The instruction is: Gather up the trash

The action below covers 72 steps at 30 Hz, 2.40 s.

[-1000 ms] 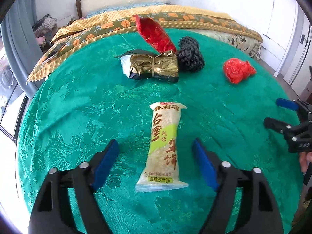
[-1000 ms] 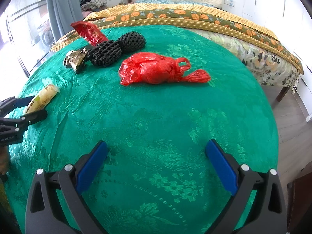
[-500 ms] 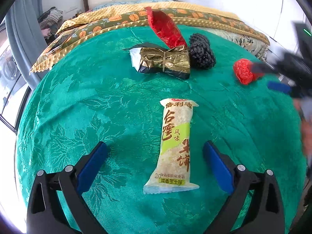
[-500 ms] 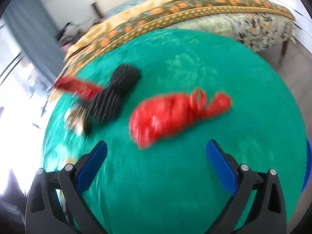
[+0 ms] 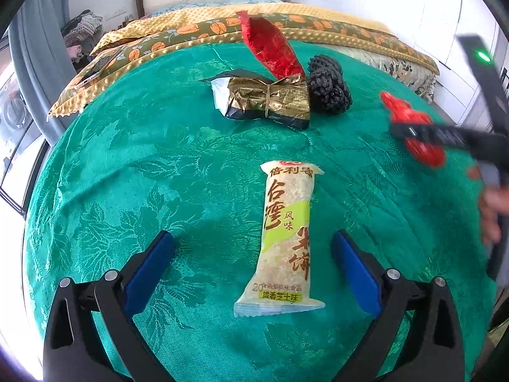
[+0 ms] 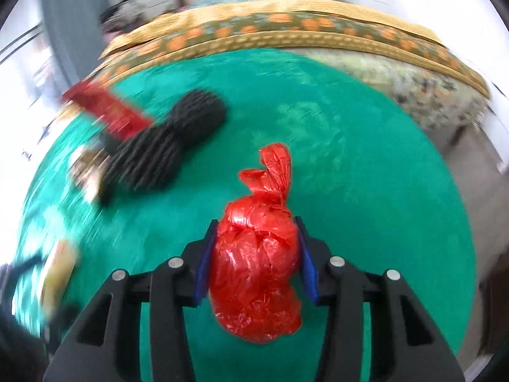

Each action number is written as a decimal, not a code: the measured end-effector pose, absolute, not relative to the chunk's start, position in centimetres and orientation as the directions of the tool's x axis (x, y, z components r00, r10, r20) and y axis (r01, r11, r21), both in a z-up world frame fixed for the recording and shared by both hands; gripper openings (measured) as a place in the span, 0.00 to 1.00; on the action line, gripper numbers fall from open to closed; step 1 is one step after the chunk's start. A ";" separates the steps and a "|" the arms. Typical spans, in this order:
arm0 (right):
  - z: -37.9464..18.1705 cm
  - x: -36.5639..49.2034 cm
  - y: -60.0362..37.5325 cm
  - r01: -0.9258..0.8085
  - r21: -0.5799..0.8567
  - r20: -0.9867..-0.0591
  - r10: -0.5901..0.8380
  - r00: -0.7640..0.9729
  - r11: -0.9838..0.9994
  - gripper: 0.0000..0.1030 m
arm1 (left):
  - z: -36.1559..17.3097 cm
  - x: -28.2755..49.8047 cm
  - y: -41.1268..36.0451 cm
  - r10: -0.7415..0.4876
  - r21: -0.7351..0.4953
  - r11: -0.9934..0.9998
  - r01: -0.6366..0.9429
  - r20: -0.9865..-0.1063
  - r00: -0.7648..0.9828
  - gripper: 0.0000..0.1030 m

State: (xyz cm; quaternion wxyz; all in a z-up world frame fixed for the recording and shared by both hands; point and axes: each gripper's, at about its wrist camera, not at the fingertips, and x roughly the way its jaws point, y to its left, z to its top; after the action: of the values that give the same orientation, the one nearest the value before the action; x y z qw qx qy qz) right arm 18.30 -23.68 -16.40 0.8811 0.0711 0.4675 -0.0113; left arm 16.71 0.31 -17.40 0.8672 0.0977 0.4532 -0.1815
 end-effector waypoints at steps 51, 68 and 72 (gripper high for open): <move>-13.1 7.1 -24.7 -0.130 0.301 -0.806 0.324 0.496 0.945 0.41 | -12.4 13.0 -1.8 -0.412 -0.120 0.826 0.552 -0.795 0.445 0.18; -12.6 -3.7 -46.3 0.245 0.261 -0.788 0.060 0.613 0.934 0.41 | -9.5 3.9 -24.2 -0.615 -0.233 0.561 0.795 -0.760 0.211 0.18; -14.7 -5.9 -51.1 0.337 0.256 -0.805 0.007 0.594 0.906 0.41 | -10.7 2.1 -30.6 -0.625 -0.251 0.505 0.826 -0.767 0.149 0.18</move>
State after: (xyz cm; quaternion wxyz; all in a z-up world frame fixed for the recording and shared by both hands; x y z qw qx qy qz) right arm -5.89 -51.08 -14.73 0.8711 0.1948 0.4407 -0.0948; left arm 2.12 -30.58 -10.66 0.7492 0.1149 0.4374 -0.4840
